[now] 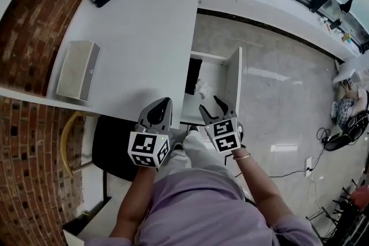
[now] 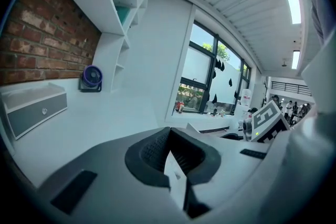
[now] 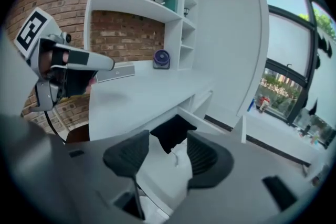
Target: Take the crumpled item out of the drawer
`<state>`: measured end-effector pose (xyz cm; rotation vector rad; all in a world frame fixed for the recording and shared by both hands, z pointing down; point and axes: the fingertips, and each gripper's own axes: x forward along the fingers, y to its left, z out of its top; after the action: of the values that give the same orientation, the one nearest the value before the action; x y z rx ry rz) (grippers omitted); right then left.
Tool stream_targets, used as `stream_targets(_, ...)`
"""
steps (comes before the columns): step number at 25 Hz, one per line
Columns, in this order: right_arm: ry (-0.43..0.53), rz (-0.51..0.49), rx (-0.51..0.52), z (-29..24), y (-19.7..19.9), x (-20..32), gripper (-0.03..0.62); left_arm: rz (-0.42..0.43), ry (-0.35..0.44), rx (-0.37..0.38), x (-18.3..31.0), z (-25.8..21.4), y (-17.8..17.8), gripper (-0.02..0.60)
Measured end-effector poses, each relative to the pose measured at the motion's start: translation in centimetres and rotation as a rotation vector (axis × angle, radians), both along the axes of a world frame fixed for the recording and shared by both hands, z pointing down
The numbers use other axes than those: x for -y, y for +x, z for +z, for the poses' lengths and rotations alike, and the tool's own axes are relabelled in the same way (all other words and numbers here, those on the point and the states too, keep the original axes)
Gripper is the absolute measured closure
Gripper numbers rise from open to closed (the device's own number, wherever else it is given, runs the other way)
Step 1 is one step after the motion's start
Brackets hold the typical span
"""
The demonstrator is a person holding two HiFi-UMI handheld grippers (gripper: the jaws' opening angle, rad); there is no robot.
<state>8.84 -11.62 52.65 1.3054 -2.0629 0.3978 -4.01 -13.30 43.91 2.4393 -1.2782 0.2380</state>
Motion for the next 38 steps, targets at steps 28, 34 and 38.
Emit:
stream_targets(28,-0.37,-0.144,-0.219,15.3,1.2,6.2,0.362,-0.224,-0.118,0.023,3.6,4.1,-3.3,0.58)
stream_targets(34,-0.416,-0.187,-0.274,17.4,1.7,6.7,0.364,-0.272,-0.137,0.027,3.8,4.9,-4.0,0.58)
stream_targets(38,-0.436,-0.223,-0.32,19.0,2.1,7.1,0.362,-0.303,-0.153,0.03,3.7,5.4,-4.6,0.58)
